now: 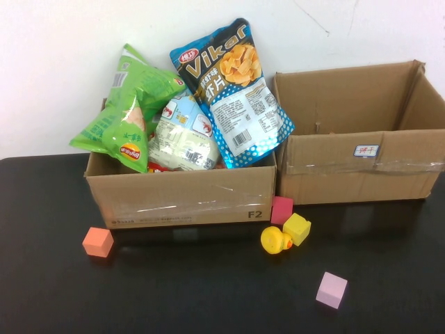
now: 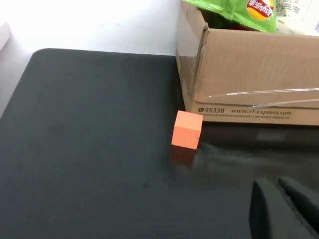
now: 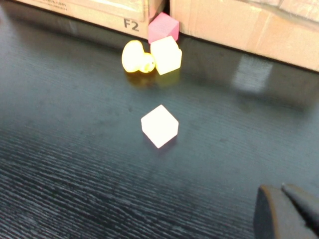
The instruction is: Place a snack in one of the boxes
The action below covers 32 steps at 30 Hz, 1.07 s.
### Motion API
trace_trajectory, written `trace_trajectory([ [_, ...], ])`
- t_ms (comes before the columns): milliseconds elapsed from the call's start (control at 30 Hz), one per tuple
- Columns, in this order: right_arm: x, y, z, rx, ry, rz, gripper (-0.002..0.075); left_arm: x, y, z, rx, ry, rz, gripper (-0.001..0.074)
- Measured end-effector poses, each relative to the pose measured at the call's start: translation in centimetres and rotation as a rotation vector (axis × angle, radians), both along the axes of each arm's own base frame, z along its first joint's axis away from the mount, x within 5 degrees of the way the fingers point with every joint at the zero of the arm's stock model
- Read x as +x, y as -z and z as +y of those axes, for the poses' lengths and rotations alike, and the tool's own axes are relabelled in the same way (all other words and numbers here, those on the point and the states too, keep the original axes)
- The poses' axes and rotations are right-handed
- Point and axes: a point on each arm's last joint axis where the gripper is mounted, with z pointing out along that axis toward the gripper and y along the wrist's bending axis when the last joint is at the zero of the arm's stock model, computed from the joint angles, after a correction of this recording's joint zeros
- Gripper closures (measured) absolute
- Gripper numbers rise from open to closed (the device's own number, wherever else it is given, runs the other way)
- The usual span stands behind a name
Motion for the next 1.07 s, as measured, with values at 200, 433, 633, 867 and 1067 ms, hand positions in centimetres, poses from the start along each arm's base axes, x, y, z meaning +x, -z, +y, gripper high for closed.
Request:
trace_trajectory([
  [200,-2.9,1.2,-1.8,0.048,0.071,-0.109,0.0725,0.0,0.0,0.0,0.0,0.0,0.0,0.0736],
  [433,-5.3,3.5,-3.6,0.114,0.262,-0.41,0.0725,0.0,0.0,0.0,0.0,0.0,0.0,0.0736],
  [633,-4.9,7.7,-4.4,0.11,0.406,-0.52,0.0725,0.0,0.0,0.0,0.0,0.0,0.0,0.0736],
  [867,-5.0,10.4,-4.4,0.076,0.422,-0.354,0.0725,0.0,0.0,0.0,0.0,0.0,0.0,0.0736],
  [1067,-5.1,10.6,-4.4,0.039,0.404,-0.343,0.0725,0.0,0.0,0.0,0.0,0.0,0.0,0.0736],
])
